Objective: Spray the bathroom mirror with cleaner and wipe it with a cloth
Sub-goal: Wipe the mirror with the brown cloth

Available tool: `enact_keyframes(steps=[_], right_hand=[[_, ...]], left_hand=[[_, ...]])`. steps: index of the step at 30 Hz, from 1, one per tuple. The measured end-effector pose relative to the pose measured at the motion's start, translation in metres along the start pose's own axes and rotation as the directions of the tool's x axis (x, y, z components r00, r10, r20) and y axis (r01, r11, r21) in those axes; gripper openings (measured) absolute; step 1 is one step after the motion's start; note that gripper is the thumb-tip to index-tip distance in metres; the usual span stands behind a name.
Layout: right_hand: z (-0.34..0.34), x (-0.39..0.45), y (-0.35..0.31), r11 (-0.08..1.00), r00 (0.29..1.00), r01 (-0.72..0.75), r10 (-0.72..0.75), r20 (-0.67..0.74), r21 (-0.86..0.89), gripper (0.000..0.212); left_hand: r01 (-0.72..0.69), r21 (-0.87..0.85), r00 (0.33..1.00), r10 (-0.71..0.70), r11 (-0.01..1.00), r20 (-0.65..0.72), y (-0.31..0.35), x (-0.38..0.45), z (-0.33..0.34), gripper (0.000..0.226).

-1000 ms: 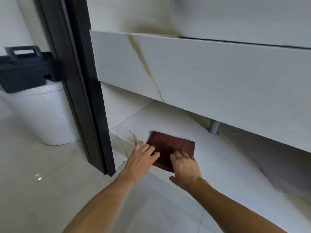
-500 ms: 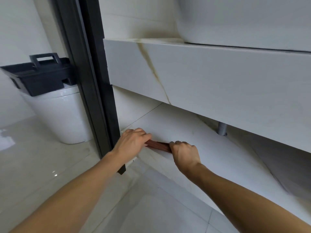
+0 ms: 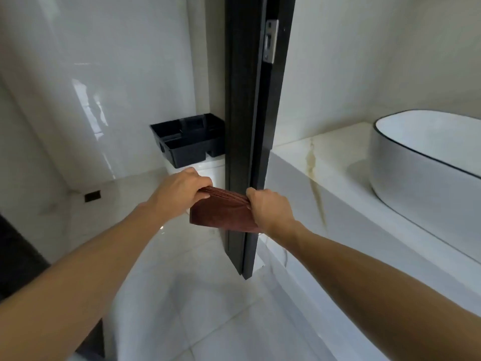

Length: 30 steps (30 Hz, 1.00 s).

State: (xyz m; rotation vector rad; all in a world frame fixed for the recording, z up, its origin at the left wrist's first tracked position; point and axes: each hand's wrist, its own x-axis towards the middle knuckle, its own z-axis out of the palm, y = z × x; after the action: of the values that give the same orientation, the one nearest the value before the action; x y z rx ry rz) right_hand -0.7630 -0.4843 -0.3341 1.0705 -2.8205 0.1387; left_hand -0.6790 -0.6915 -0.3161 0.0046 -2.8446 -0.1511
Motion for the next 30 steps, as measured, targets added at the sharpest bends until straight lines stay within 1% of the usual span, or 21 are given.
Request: enact_keyframes(steps=[2, 4, 7, 9, 11, 14, 17, 19, 20, 22, 25, 27, 30], right_hand=[[-0.058, 0.020, -0.011, 1.000, 1.000, 0.020, -0.020, -0.019, 0.003, 0.013], [-0.116, 0.035, -0.016, 1.000, 0.998, 0.028, -0.027, -0.055, 0.011, 0.010], [-0.206, 0.049, -0.011, 0.998, 0.993, 0.033, -0.028, -0.113, 0.046, 0.014], [-0.266, 0.055, 0.001, 0.996, 0.989, 0.018, -0.005, -0.145, 0.089, 0.010], [-0.325, 0.057, 0.017, 0.992, 0.985, -0.007, 0.029, -0.171, 0.126, 0.009], [-0.405, 0.053, 0.051, 0.981, 0.974, -0.074, 0.110, -0.198, 0.180, 0.006], [-0.471, 0.042, 0.091, 0.959, 0.950, -0.155, 0.210, -0.230, 0.236, 0.005], [-0.509, 0.032, 0.119, 0.943, 0.931, -0.205, 0.270, -0.244, 0.262, 0.003], [-0.526, 0.027, 0.133, 0.936, 0.920, -0.225, 0.295, -0.259, 0.269, 0.006], [-0.557, 0.016, 0.158, 0.928, 0.888, -0.248, 0.333, -0.318, 0.278, 0.013], [-0.596, -0.003, 0.192, 0.927, 0.823, -0.292, 0.368, -0.434, 0.234, 0.016], [-0.617, -0.016, 0.211, 0.922, 0.776, -0.338, 0.386, -0.498, 0.189, 0.017], [-0.643, -0.032, 0.239, 0.908, 0.708, -0.392, 0.399, -0.583, 0.145, 0.018]], left_hand=[[0.049, 0.014, 0.998, -0.048, 0.999, -0.027, -0.004, 0.011, -0.058, 0.018], [0.070, -0.007, 0.996, -0.070, 0.998, -0.048, -0.002, 0.025, -0.115, 0.018], [0.103, -0.099, 0.989, -0.113, 0.990, -0.094, 0.010, 0.050, -0.197, 0.016], [0.128, -0.180, 0.983, -0.149, 0.975, -0.110, 0.024, 0.070, -0.246, 0.014], [0.128, -0.268, 0.979, -0.165, 0.955, -0.118, 0.040, 0.094, -0.292, 0.010], [0.081, -0.383, 0.981, -0.141, 0.920, -0.131, 0.075, 0.133, -0.353, 0.003], [0.038, -0.486, 0.987, -0.108, 0.873, -0.117, 0.119, 0.176, -0.400, 0.010], [0.040, -0.565, 0.988, -0.117, 0.824, -0.099, 0.151, 0.204, -0.421, 0.010], [0.046, -0.615, 0.987, -0.132, 0.787, -0.096, 0.168, 0.217, -0.429, 0.007], [0.047, -0.730, 0.981, -0.168, 0.682, -0.093, 0.203, 0.241, -0.441, 0.003], [0.024, -0.866, 0.970, -0.221, 0.499, -0.101, 0.256, 0.270, -0.453, 0.014], [-0.025, -0.907, 0.964, -0.229, 0.420, -0.132, 0.288, 0.287, -0.458, 0.015], [-0.130, -0.923, 0.949, -0.224, 0.362, -0.221, 0.329, 0.315, -0.464, 0.007]])
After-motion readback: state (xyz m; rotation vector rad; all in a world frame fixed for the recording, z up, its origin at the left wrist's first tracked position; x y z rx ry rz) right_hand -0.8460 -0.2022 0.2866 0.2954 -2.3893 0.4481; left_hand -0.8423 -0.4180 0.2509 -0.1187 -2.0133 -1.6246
